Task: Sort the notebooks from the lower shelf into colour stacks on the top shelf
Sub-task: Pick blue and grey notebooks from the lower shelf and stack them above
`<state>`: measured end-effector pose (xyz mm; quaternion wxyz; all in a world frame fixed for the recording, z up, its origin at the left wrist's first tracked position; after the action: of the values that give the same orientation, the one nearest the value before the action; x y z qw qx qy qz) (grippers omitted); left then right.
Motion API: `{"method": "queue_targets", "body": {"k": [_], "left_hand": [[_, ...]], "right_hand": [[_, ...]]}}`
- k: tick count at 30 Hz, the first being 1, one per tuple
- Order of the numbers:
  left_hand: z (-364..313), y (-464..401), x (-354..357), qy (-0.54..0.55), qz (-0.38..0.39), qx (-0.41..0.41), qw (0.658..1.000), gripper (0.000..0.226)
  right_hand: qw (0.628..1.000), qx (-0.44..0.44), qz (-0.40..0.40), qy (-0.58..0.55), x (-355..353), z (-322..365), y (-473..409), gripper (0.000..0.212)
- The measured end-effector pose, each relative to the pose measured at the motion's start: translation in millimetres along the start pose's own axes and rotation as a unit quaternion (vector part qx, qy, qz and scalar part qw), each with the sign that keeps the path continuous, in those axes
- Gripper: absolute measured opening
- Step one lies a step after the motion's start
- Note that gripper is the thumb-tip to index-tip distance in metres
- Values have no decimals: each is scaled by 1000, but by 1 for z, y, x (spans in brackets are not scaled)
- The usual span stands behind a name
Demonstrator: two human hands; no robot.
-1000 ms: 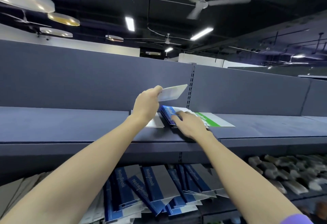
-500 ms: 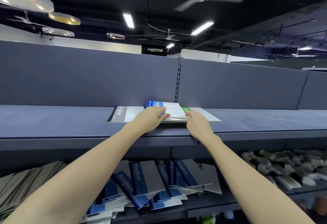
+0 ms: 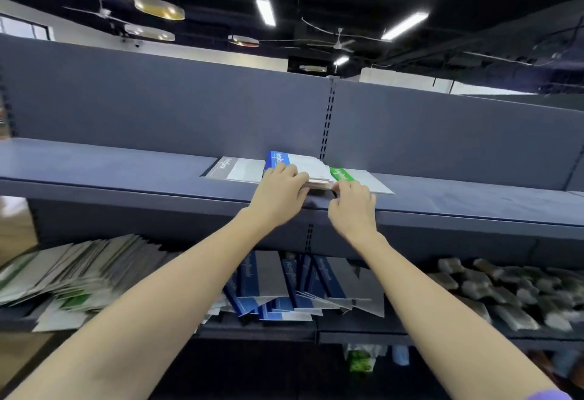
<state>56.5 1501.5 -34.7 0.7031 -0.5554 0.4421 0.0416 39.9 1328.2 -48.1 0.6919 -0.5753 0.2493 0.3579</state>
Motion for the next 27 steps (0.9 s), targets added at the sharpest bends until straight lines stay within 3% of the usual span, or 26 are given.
{"method": "queue_targets", "body": {"k": [3,6,10,15,21,27], "left_hand": [[-22,15,-3,15,-45,69,997,4],[-38,34,-5,8,-7,141,990,10],[-32,78,-1,35,164,49,985,26],[24,150,13,60,299,-70,950,31],[88,230,9,35,359,-134,923,35],[130,277,-1,15,373,-147,916,45]], "right_hand": [[998,-15,-52,-26,-1,-4,18,20],[995,-22,-78,-64,-4,-4,39,9],[993,25,-14,-111,6,4,79,10],[982,49,163,-77,47,26,133,29],[954,71,282,-75,93,77,186,45],[944,76,307,-90,126,123,212,47]]}}
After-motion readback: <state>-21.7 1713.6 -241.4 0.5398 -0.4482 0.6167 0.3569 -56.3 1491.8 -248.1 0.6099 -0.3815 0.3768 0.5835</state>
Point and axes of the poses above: each hand's wrist, its own y-axis away from the middle knuckle, its own x-axis out of the palm, z = x × y, the point moved 1 cm from there along -y, towards the middle knuckle, and after that the axes turned 3 degrees about y, right-handed, at the moved point
